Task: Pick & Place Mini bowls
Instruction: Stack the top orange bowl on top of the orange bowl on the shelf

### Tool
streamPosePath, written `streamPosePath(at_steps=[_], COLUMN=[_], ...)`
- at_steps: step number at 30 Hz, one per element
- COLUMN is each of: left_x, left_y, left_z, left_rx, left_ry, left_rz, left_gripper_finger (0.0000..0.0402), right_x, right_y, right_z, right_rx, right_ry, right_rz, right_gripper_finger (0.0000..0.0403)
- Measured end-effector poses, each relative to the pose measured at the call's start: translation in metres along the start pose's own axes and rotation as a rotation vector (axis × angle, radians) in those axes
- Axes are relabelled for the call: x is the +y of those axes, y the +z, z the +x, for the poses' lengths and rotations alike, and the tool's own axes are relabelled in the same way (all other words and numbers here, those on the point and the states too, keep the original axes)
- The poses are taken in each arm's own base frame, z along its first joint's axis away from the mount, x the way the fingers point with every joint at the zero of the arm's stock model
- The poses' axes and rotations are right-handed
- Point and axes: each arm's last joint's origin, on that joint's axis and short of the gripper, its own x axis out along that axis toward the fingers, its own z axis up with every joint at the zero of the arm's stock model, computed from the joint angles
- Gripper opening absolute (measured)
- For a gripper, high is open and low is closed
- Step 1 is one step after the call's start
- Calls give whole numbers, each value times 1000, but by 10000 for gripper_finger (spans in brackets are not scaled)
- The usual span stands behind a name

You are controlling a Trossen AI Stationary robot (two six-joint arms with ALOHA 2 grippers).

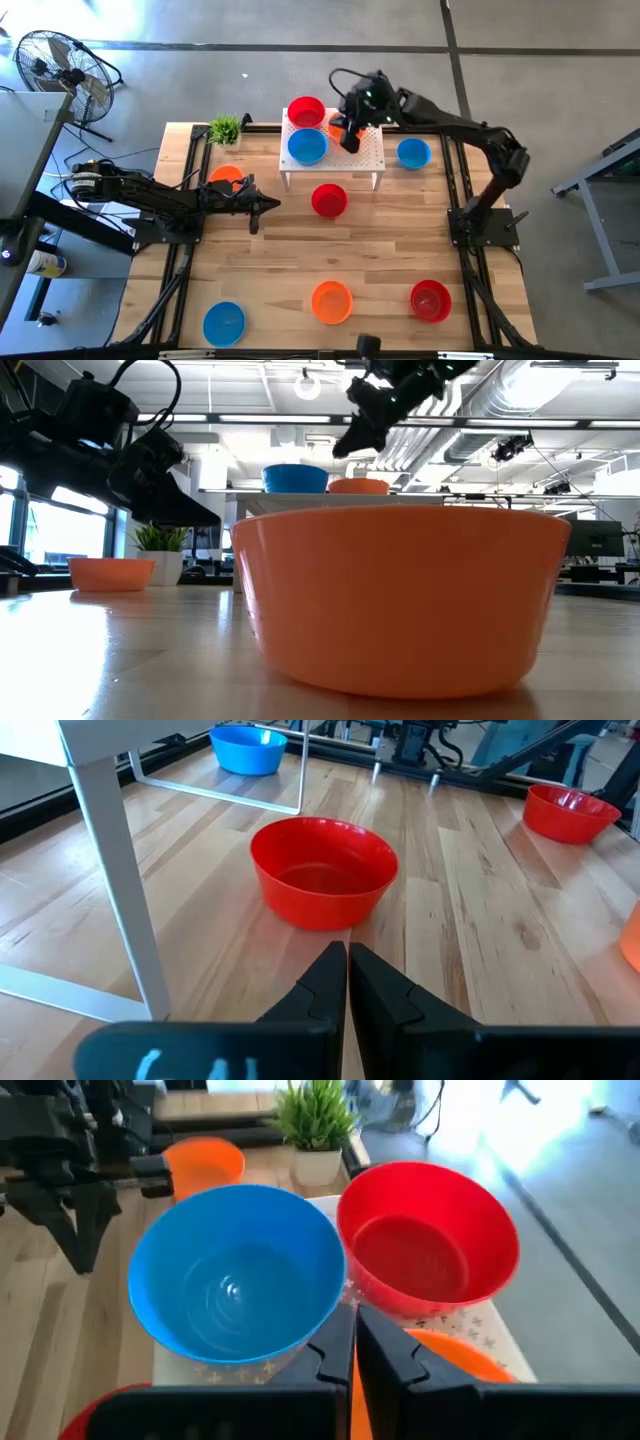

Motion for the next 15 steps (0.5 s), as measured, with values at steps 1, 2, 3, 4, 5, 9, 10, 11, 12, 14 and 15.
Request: streamPosePath(at_steps=[1, 2, 3, 4, 5, 9, 10, 11, 12, 14, 15], left_x=[0, 0, 0, 0, 0, 0, 0, 0, 0, 1, 1], left_y=[0, 0, 0, 0, 0, 2, 2, 2, 1, 1, 0], left_z=[0, 0, 0, 0, 0, 0, 0, 0, 0, 0, 0], left_rx=[1, 2, 1, -1, -4, -19, -19, -17, -15, -9, -5], left_ry=[0, 0, -1, -1, 0, 0, 0, 1, 6, 22, 23], left_rz=[0, 0, 0, 0, 0, -4, -18, -41, -62, -88, -92], left_gripper_finger=[14, 14, 14, 14, 14, 14, 14, 14, 14, 14, 14], right_x=[5, 11, 17, 22, 28, 50, 55, 61, 65, 73, 76], right_y=[-7, -12, -16, -19, -23, -38, -42, -48, -54, -66, -72], right_z=[-1, -4, -8, -14, -20, -53, -61, -68, -74, -84, -88], right_rx=[-31, -71, -121, -175, -225, -382, -407, -420, -435, -450, -452], right_ry=[0, 0, -1, -3, -8, -39, -40, -31, -22, -2, 4], right_rz=[0, -5, -12, -19, -29, -63, -63, -56, -52, -48, -48], right_gripper_finger=[2, 1, 2, 3, 4, 1, 1, 1, 3, 4, 4])
